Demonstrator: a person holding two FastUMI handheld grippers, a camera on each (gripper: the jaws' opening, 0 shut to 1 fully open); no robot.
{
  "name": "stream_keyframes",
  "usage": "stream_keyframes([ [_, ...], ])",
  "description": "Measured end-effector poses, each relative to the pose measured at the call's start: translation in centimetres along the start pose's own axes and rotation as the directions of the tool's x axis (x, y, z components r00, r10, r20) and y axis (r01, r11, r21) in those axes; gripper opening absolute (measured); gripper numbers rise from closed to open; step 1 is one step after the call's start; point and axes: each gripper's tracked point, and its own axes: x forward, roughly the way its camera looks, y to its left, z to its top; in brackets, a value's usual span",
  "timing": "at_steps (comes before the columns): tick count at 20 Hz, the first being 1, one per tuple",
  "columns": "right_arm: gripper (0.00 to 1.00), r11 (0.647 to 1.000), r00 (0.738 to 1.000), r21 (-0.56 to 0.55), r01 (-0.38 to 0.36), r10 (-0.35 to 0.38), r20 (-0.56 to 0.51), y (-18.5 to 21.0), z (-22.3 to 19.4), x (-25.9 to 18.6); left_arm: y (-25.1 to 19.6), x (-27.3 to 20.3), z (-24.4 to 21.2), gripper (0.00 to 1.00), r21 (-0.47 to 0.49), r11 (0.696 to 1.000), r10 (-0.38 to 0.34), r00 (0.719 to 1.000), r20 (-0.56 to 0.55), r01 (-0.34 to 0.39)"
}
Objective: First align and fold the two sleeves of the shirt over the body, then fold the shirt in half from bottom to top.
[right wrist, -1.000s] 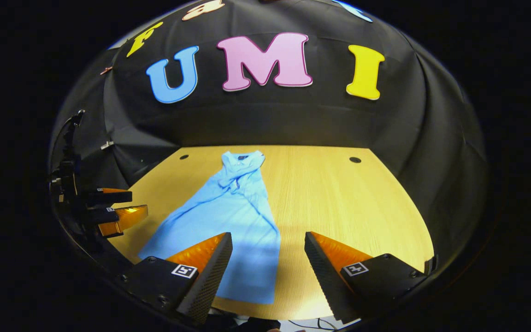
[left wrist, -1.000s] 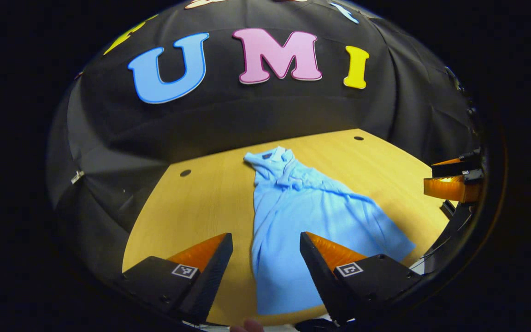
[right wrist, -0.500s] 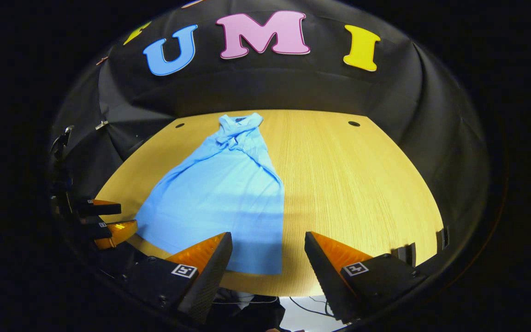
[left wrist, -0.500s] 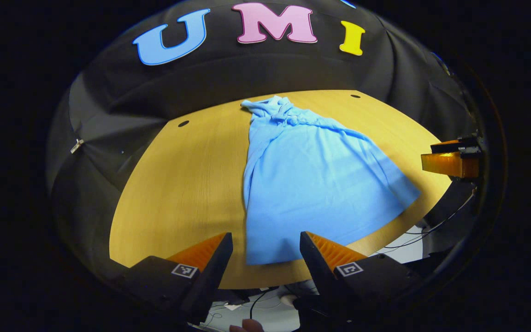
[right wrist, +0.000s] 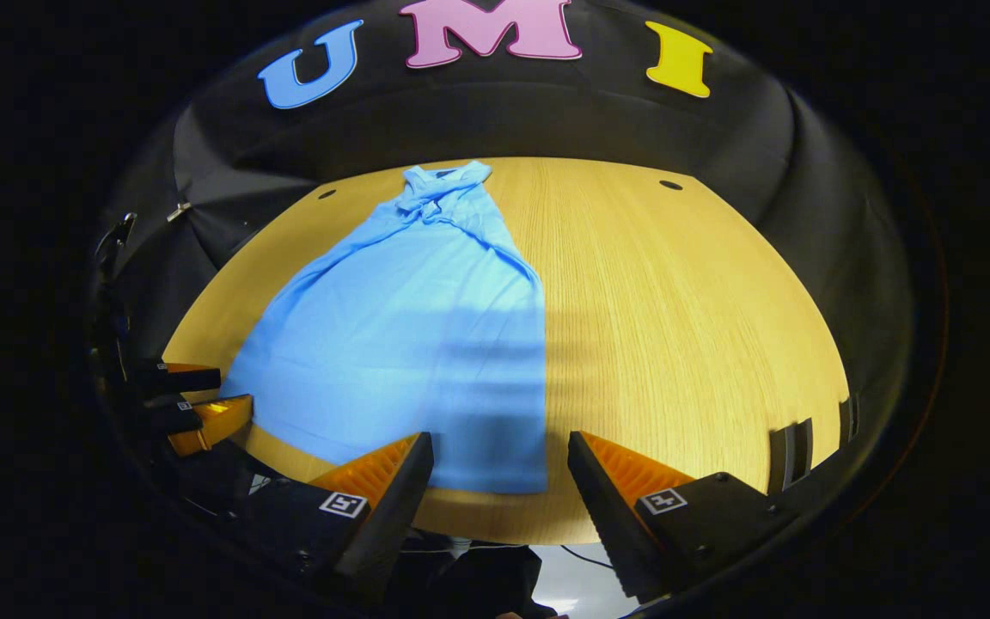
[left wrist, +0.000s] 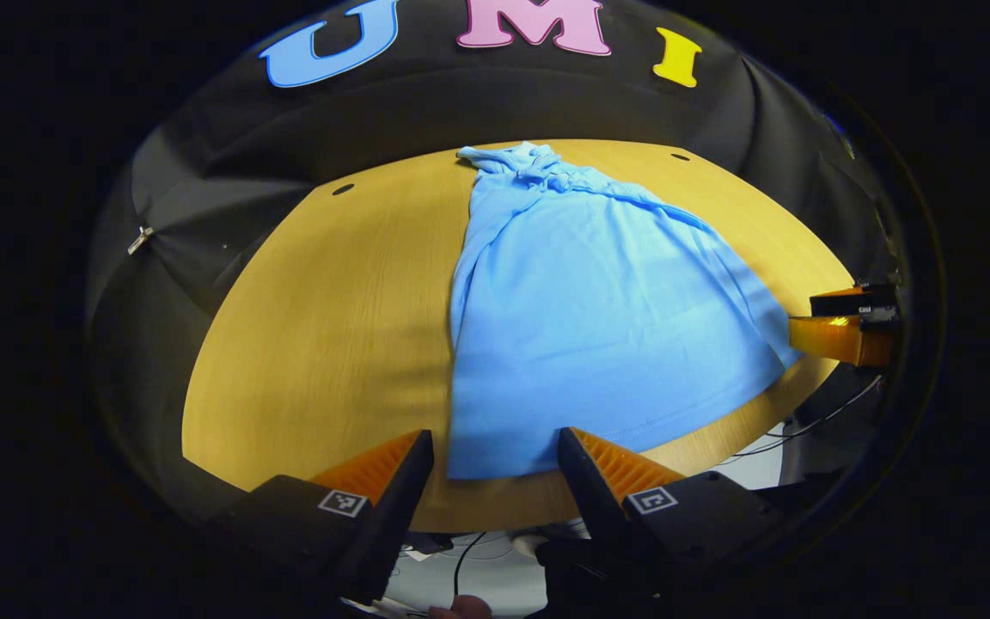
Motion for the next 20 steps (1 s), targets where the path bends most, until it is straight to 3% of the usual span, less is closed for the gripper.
stream_keyframes([
  [3,0.98,1.0,0.999,0.007,-0.003,0.003,-0.048,0.3,-1.4,0.7,0.0,0.2,-0.1,0.94,-0.014,1.0,-0.013,1.0,-0.014,0.013],
  [6,0.98,0.998,1.0,-0.059,0.013,-0.015,-0.025,0.3,-1.0,1.1,0.0,0.2,-0.3,0.94,-0.053,0.998,-0.029,0.999,-0.025,0.028],
  [9,0.98,0.999,0.999,-0.047,0.021,-0.022,-0.029,0.4,-1.1,1.2,-0.1,0.2,-0.3,0.95,-0.094,0.995,-0.037,0.999,-0.04,0.033],
  [12,0.87,0.999,0.999,-0.046,0.016,-0.018,-0.026,0.7,-0.9,1.5,-1.3,0.1,-0.2,0.83,-0.044,0.997,-0.065,0.997,-0.038,0.063],
  [13,0.67,0.999,0.999,-0.046,0.011,-0.013,-0.029,0.9,-0.9,1.5,-1.7,0.2,-0.1,0.69,-0.032,0.997,-0.072,0.997,-0.04,0.07],
  [14,0.62,0.999,0.999,-0.05,0.001,-0.003,-0.032,1.3,-0.7,1.7,-2.1,0.2,0.0,0.58,-0.028,0.996,-0.083,0.996,-0.039,0.082],
  [15,0.42,0.999,0.999,-0.051,-0.008,0.006,-0.032,1.6,-0.8,1.7,-2.3,0.2,0.1,0.53,-0.029,0.996,-0.089,0.995,-0.042,0.088],
  [16,0.36,0.998,0.999,-0.052,-0.019,0.017,-0.034,2.0,-0.7,1.7,-2.5,0.3,0.2,0.47,-0.035,0.995,-0.098,0.994,-0.04,0.097],
  [18,0.15,0.998,0.999,-0.055,-0.021,0.019,-0.031,2.3,-0.6,2.0,-2.4,0.5,0.6,0.2,-0.065,0.992,-0.107,0.994,-0.036,0.105],
  [19,0.08,0.998,0.999,-0.059,-0.025,0.024,-0.03,2.4,-0.6,1.9,-2.4,0.5,0.9,0.18,-0.09,0.99,-0.112,0.993,-0.03,0.109],
  [20,0.07,0.998,0.999,-0.056,-0.03,0.029,-0.033,2.4,-0.6,1.8,-2.3,0.5,1.0,0.15,-0.12,0.986,-0.12,0.992,-0.024,0.116],
])
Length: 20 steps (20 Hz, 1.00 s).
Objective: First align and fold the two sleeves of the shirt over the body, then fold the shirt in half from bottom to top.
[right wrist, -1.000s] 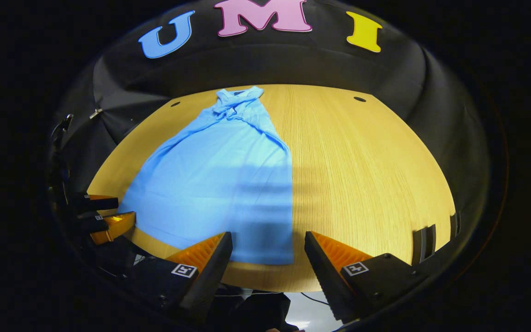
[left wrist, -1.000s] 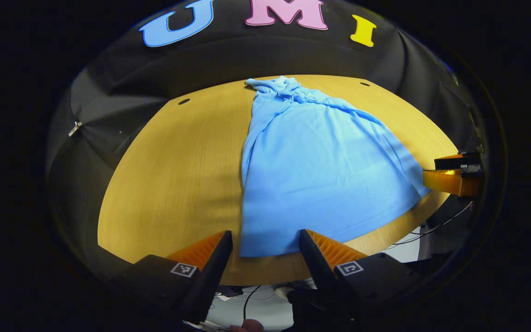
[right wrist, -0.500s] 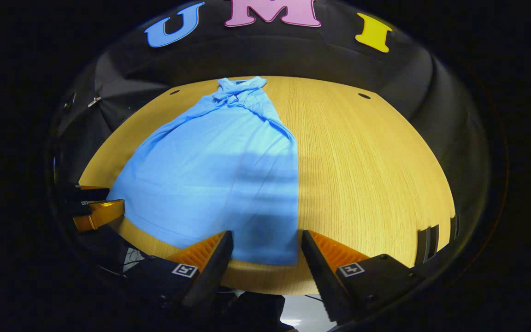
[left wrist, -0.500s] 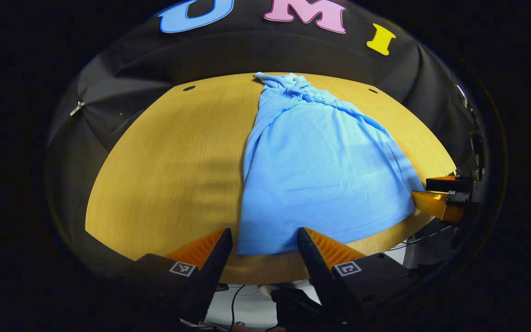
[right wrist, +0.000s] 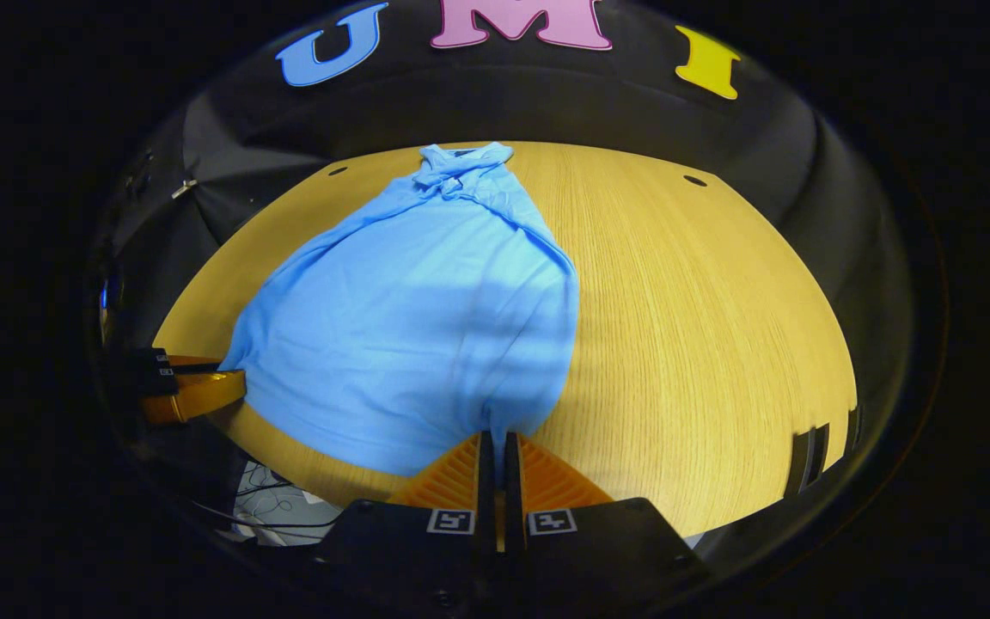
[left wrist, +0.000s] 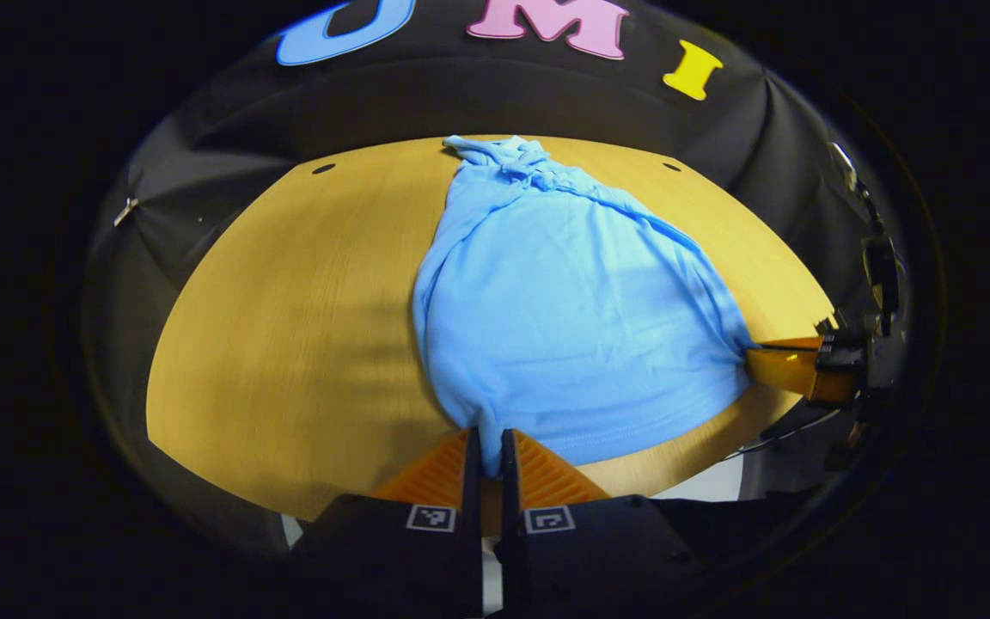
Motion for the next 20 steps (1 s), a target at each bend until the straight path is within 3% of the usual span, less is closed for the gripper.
stream_keyframes([
  [3,0.05,0.998,1.0,0.057,-0.031,0.031,0.001,-0.1,0.2,0.0,0.0,0.0,0.4,0.08,-0.027,0.999,-0.02,1.0,0.012,0.02],
  [4,0.05,0.997,0.999,0.069,-0.036,0.036,-0.001,-0.1,0.2,0.0,0.0,0.0,0.4,0.12,-0.013,1.0,-0.021,1.0,0.008,0.021],
  [5,0.05,0.997,0.999,0.07,-0.035,0.035,0.001,-0.3,0.4,0.0,-0.1,0.1,0.6,0.07,-0.004,1.0,-0.023,1.0,0.005,0.023],
  [8,0.05,0.998,0.998,0.06,-0.032,0.028,0.054,-0.5,2.4,-0.7,-0.5,-0.3,2.3,0.07,0.002,1.0,-0.026,0.999,0.04,0.026],
  [15,0.05,0.994,0.982,0.096,-0.05,0.032,0.189,-1.1,10.5,-1.2,-0.3,-1.0,10.0,0.07,-0.019,0.999,-0.028,0.985,0.168,0.032],
  [20,0.05,0.994,0.954,0.1,-0.047,0.014,0.3,-2.6,18.2,0.3,0.6,-1.2,18.1,0.07,-0.032,0.999,-0.016,0.956,0.292,0.026],
])
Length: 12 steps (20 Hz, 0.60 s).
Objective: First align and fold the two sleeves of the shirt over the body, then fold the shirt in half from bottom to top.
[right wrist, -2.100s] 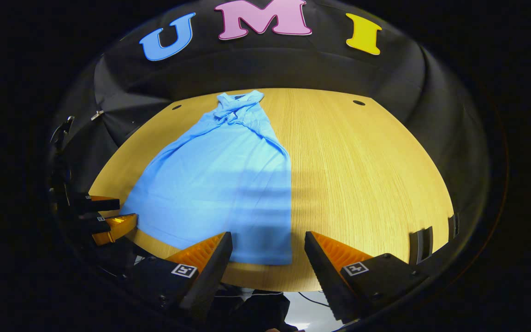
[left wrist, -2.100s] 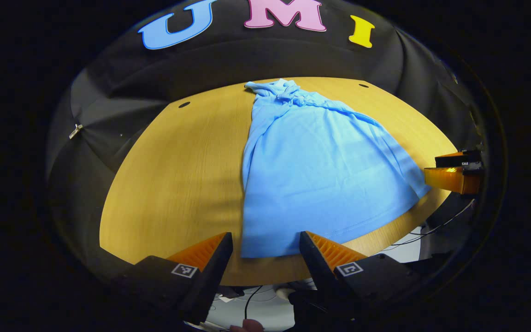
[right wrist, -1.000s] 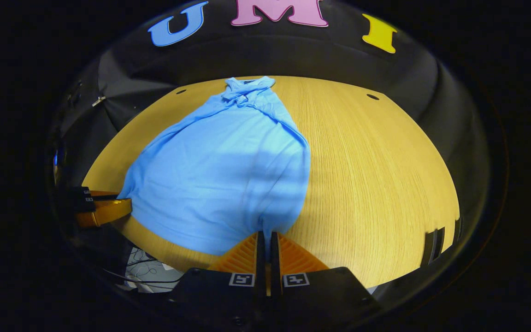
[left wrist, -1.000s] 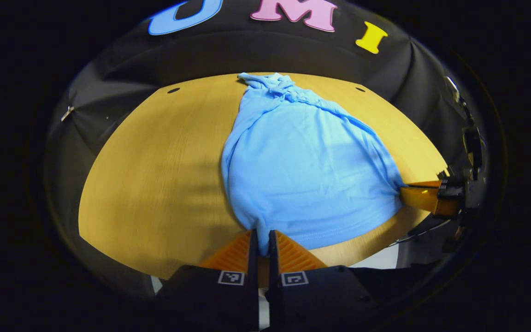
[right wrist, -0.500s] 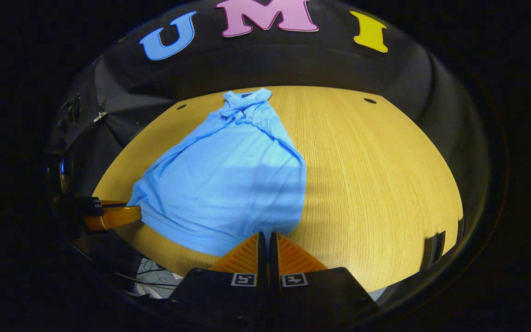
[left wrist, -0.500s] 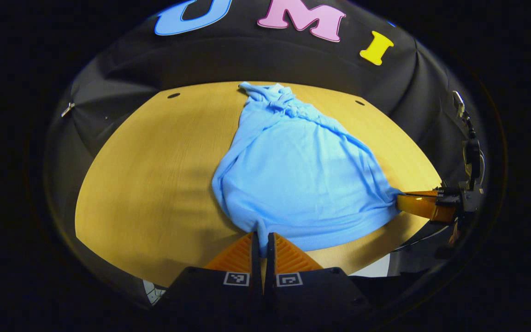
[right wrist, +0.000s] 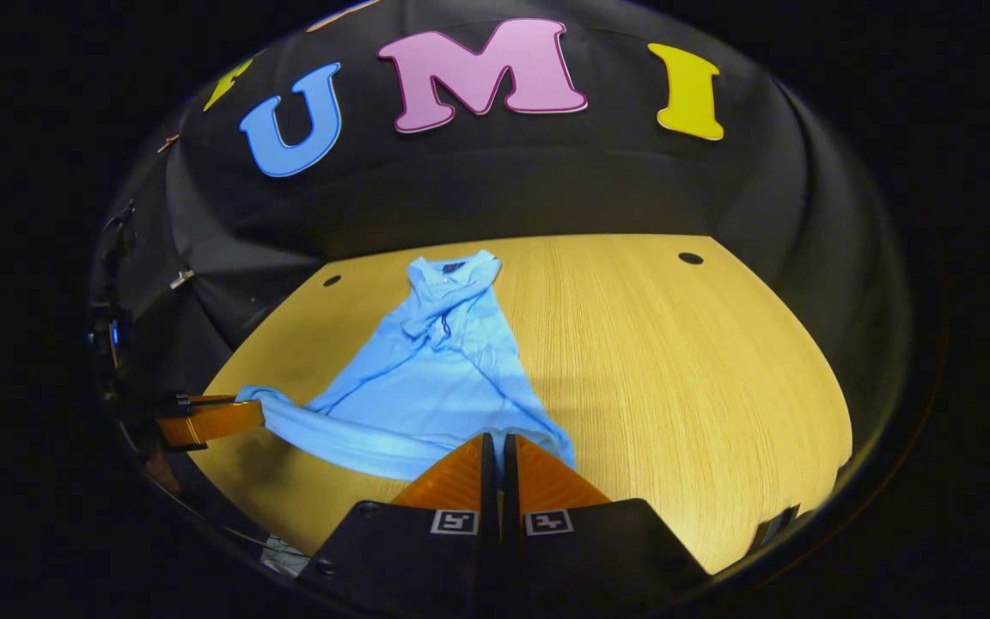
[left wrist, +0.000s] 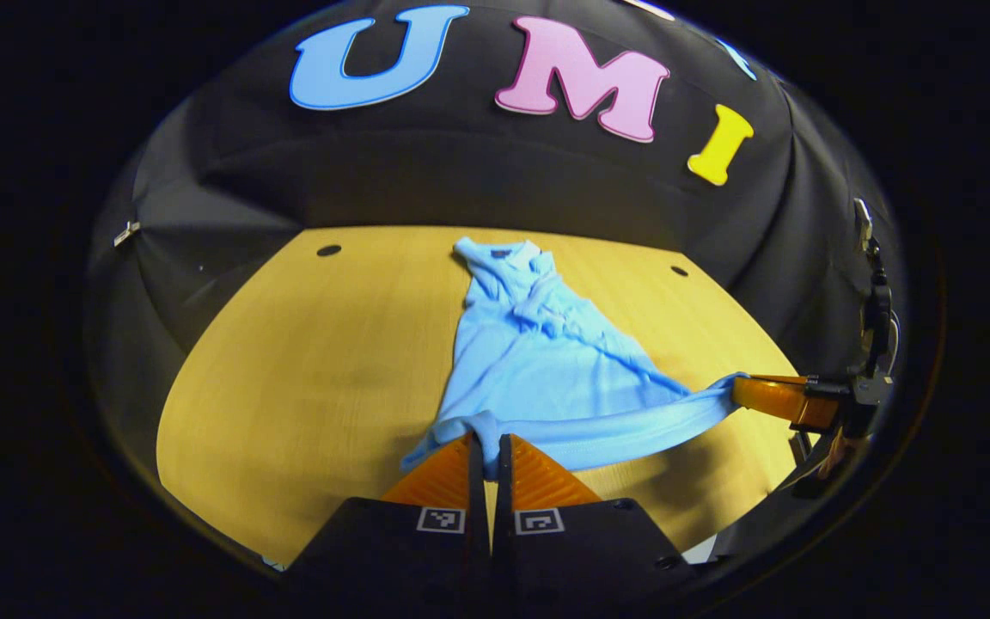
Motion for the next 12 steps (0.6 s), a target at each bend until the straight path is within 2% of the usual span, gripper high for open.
stream_keyframes([
  [3,0.05,1.0,0.998,-0.003,0.01,-0.01,0.054,-0.3,3.3,2.7,-0.3,2.6,4.0,0.06,0.008,1.0,-0.002,0.998,0.067,0.001],
  [4,0.05,1.0,0.997,0.0,0.012,-0.012,0.07,-0.3,4.4,3.7,-0.2,3.7,5.3,0.11,0.011,1.0,0.0,0.996,0.087,-0.001],
  [5,0.05,1.0,0.996,0.002,0.016,-0.016,0.085,-0.6,5.5,4.7,0.0,4.8,6.5,0.06,0.013,1.0,0.005,0.994,0.106,-0.006],
  [12,0.05,0.999,0.985,-0.016,0.035,-0.032,0.172,-2.1,12.2,13.3,1.2,13.7,13.4,0.06,-0.001,0.999,0.051,0.977,0.206,-0.052],
])
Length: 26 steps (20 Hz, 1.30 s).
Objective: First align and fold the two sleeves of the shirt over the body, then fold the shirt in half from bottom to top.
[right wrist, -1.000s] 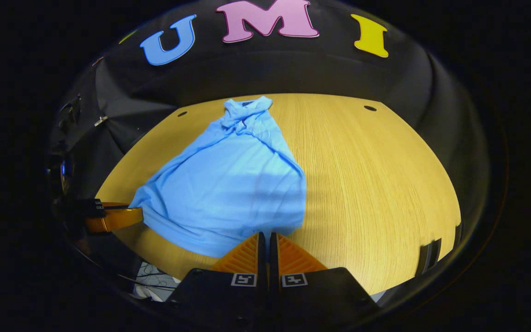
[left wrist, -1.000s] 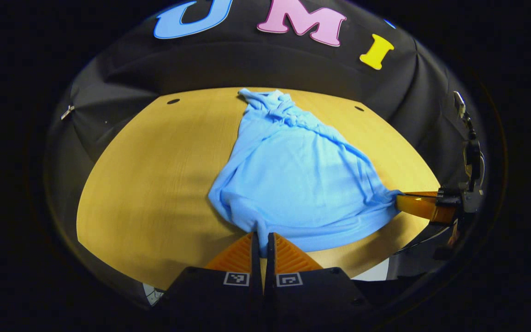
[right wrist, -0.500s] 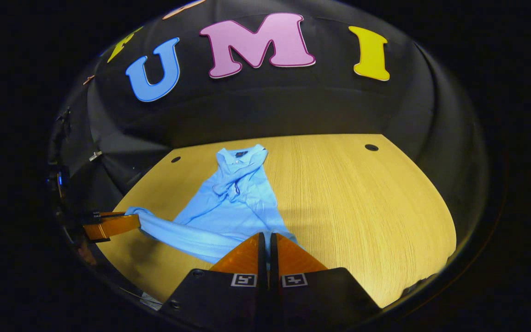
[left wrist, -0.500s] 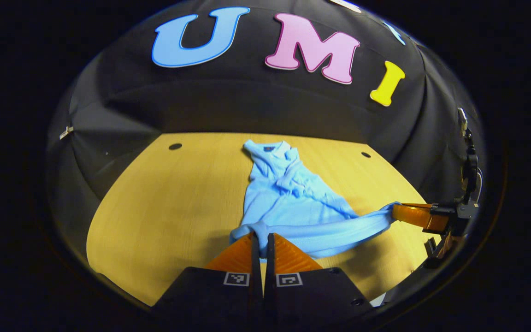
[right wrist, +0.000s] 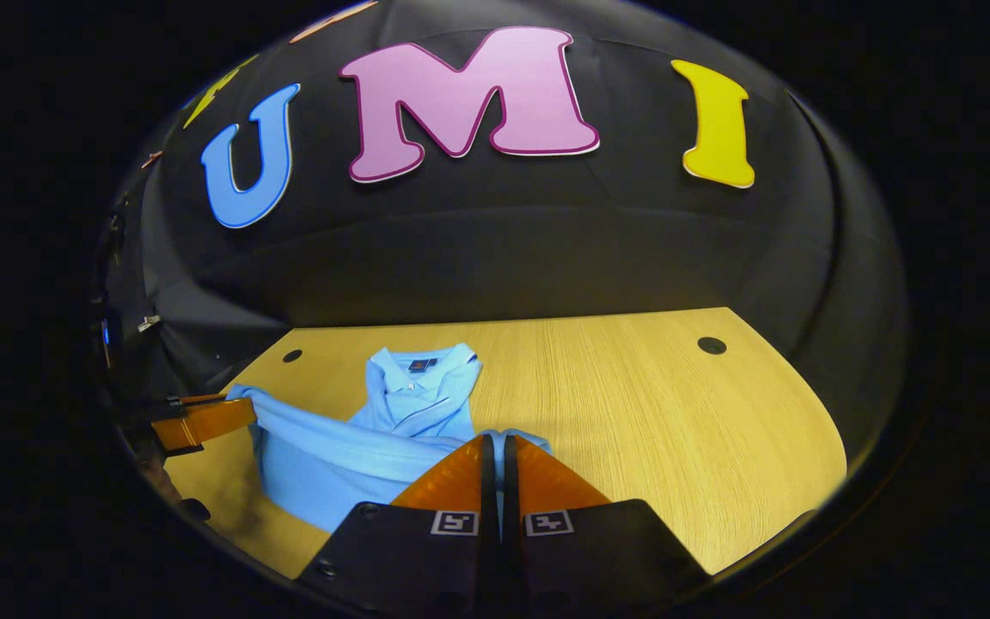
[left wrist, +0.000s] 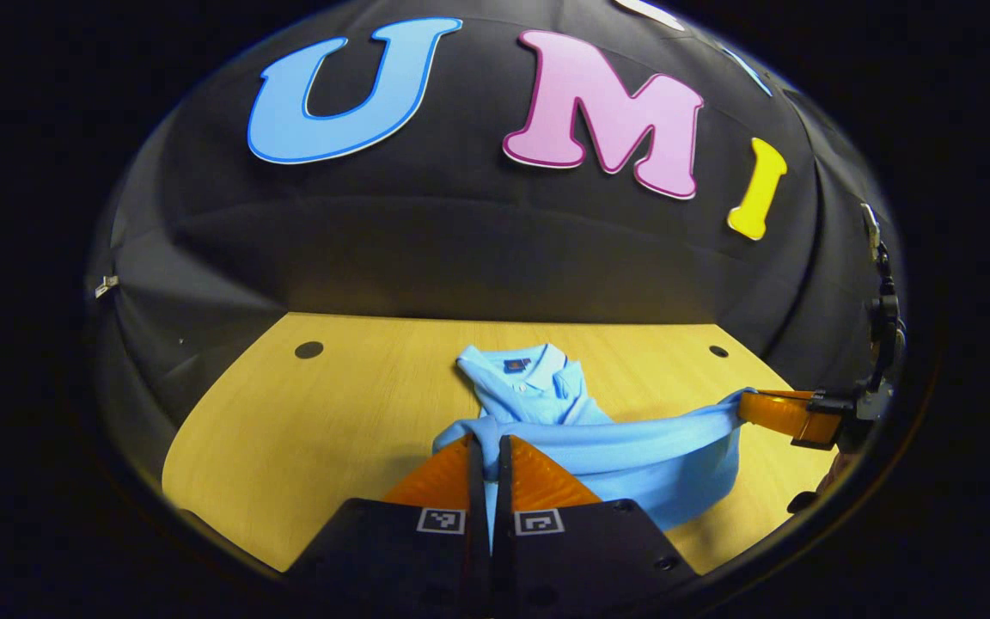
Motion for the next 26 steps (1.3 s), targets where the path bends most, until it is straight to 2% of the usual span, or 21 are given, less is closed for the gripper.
stream_keyframes([
  [6,0.05,1.0,1.0,-0.003,0.01,-0.01,0.025,0.1,1.9,8.2,1.7,8.4,3.0,0.06,-0.005,0.999,0.048,0.998,0.052,-0.048],
  [14,0.05,0.999,0.999,-0.004,0.036,-0.036,-0.016,-0.6,1.8,17.3,3.1,17.4,2.5,0.06,0.005,0.996,0.092,0.996,0.018,-0.092],
  [19,0.05,0.999,0.994,-0.004,0.054,-0.054,-0.096,-0.9,-1.1,20.4,3.6,20.3,-0.6,0.06,0.034,0.993,0.119,0.991,-0.057,-0.117],
  [24,0.05,0.998,0.986,0.016,0.068,-0.065,-0.156,-1.5,-3.3,21.8,3.8,21.0,-2.0,0.06,0.041,0.989,0.142,0.986,-0.09,-0.139],
  [25,0.05,0.997,0.984,0.017,0.069,-0.066,-0.165,-1.4,-3.8,22.0,3.8,21.0,-2.3,0.11,0.047,0.989,0.146,0.985,-0.097,-0.142],
  [26,0.05,0.997,0.983,0.015,0.07,-0.067,-0.173,-1.4,-4.0,22.0,3.9,21.1,-2.5,0.07,0.053,0.988,0.149,0.983,-0.103,-0.144],
])
